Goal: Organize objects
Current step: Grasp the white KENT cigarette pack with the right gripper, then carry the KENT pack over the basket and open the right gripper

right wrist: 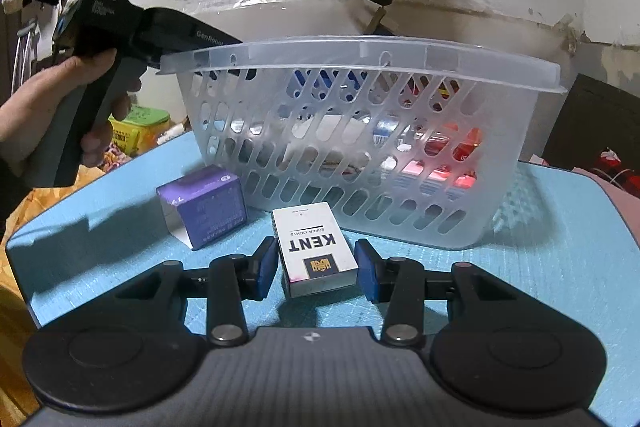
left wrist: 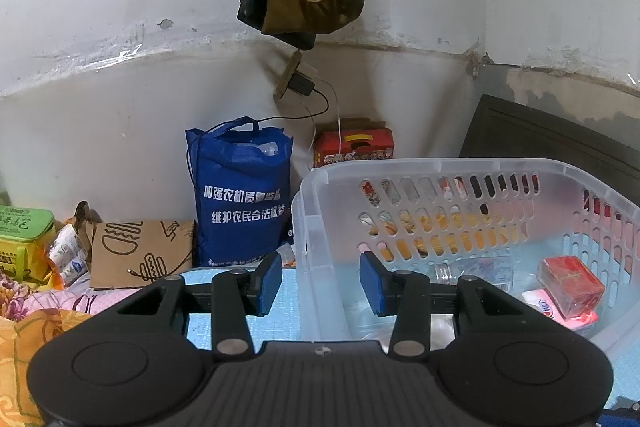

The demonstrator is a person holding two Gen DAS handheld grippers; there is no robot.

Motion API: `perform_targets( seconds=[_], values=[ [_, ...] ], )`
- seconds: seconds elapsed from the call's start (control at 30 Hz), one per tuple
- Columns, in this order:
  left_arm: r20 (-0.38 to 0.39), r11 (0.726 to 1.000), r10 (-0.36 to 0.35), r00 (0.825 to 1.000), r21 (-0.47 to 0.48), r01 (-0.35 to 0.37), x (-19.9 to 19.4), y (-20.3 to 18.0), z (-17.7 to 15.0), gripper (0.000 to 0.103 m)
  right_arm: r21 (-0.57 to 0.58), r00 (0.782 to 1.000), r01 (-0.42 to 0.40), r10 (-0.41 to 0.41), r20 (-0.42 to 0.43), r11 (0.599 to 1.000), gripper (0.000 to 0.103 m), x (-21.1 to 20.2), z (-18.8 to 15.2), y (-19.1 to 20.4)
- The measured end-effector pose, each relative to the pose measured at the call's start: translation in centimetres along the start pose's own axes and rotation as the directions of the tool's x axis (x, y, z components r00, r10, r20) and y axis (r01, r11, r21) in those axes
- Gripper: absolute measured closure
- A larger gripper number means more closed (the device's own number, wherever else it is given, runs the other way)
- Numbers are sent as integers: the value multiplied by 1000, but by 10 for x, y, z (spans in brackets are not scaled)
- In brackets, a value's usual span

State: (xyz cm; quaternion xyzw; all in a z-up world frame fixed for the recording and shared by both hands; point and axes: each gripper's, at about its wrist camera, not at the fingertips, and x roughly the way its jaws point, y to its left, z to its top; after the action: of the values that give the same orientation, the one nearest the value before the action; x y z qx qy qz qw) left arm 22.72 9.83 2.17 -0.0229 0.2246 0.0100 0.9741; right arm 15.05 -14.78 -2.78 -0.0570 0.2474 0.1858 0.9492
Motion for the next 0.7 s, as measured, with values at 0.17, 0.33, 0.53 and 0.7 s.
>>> perform_targets(
  seconds=[0.17, 0.33, 0.53, 0.7],
  values=[
    [0, 1000, 0, 1000, -1, 0, 0, 0, 0, 55, 20, 1000, -2, 1, 17, 1000, 57, 0, 0, -3],
    [0, 1000, -1, 1000, -2, 1, 0, -1, 0, 54, 42, 999, 4, -5, 44, 999, 57, -2, -1, -5],
    [1, 1000, -7, 1000, -8, 7, 0, -1, 1, 54, 35, 996, -2, -1, 89, 999, 57, -17, -4, -4],
    [0, 1000, -13, 1000, -8, 13, 0, -2, 0, 54, 68, 984, -22, 10, 176, 997, 57, -64, 6, -6]
  ],
)
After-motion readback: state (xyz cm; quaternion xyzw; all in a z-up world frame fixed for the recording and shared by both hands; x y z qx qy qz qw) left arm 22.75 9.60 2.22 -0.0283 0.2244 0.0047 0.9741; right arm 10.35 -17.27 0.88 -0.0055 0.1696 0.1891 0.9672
